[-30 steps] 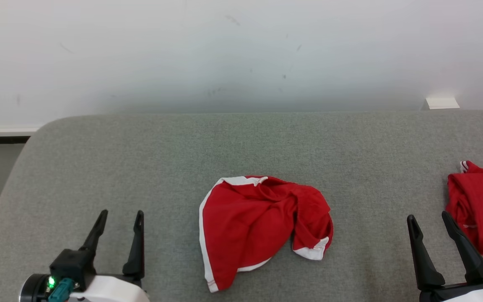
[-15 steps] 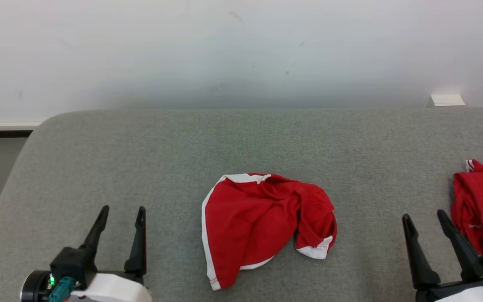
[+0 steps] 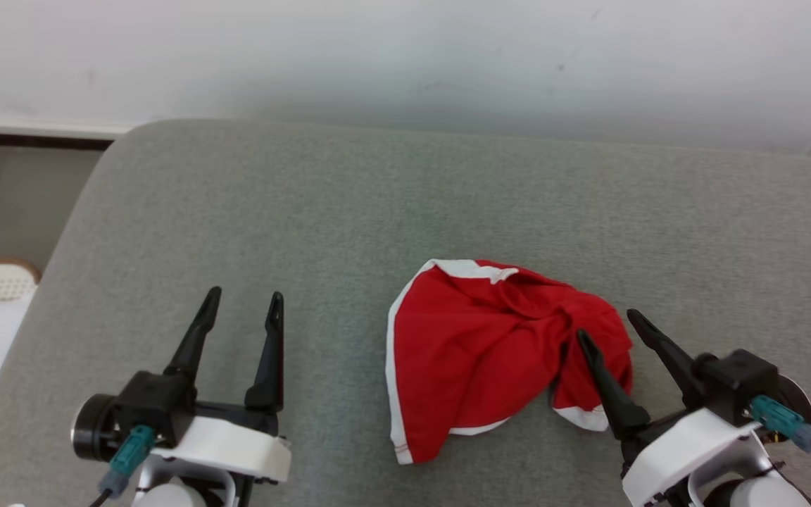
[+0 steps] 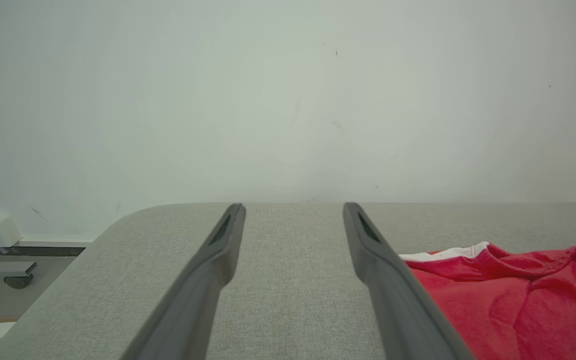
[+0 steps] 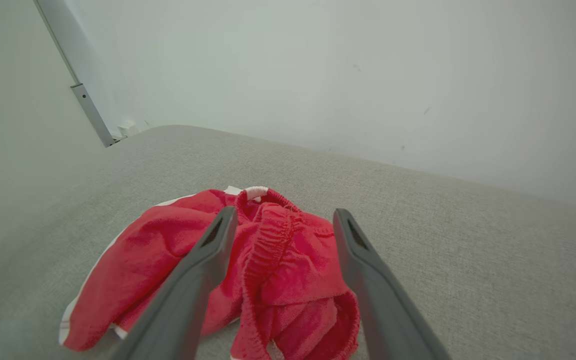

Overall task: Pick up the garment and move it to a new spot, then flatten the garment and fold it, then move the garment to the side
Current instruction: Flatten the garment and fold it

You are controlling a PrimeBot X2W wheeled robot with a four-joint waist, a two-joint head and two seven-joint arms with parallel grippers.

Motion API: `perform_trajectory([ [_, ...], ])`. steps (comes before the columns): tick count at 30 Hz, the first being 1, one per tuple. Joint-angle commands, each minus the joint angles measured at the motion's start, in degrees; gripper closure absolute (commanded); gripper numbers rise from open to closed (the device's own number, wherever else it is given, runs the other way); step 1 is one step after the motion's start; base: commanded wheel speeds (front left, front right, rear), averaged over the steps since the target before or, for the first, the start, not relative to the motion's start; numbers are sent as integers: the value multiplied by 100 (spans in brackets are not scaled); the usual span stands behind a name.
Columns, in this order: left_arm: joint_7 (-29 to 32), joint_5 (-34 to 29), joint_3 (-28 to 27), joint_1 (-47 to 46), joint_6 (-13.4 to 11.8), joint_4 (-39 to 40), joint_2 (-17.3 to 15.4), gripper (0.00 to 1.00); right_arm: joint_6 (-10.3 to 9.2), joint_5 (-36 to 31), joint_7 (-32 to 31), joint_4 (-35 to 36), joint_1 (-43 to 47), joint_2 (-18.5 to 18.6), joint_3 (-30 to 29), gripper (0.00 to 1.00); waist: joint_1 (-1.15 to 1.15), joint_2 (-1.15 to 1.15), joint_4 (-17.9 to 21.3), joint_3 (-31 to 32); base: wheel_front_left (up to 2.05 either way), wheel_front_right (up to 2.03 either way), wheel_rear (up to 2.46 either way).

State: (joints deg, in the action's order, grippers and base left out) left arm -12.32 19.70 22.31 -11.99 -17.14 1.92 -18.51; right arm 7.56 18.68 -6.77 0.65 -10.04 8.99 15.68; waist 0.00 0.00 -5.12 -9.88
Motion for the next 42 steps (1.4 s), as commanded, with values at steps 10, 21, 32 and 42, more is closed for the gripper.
perform_trajectory([
  [10,-199,-8,-12,-211,38,-215,134,0,-16,200,142,-1138,-725,166,234,100,0,0,-307,-245,0,0,0],
  [21,-230,-2,-88,-74,9,-243,49,0,-17,512,330,-710,41,-143,-666,100,0,0,81,-142,0,0,0],
  [32,-151,74,-128,35,-24,-171,-75,0,-17,874,314,-903,1211,-585,-1955,88,0,0,468,-5,0,0,0],
  [42,-132,113,-118,128,-97,-128,-131,0,-17,208,465,-879,1331,-588,-1846,0,0,0,590,86,0,0,0],
])
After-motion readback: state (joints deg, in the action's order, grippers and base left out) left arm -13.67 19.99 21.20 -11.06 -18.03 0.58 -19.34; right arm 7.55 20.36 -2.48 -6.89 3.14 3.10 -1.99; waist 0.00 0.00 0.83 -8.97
